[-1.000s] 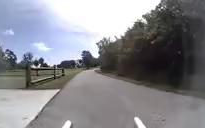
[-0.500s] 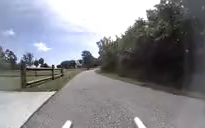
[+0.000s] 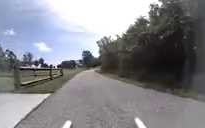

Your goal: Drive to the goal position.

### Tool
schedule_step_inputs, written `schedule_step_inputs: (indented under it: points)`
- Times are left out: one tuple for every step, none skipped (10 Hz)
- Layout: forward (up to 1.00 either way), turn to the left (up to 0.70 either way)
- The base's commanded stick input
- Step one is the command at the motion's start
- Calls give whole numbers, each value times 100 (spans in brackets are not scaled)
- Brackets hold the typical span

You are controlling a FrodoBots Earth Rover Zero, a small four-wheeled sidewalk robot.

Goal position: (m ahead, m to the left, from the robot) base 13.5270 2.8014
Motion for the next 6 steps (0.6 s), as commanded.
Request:
schedule_step_inputs:
  points:
    - [50,0]
    - [50,0]
    - [50,0]
    - [50,0]
    - [50,0]
    - [50,0]
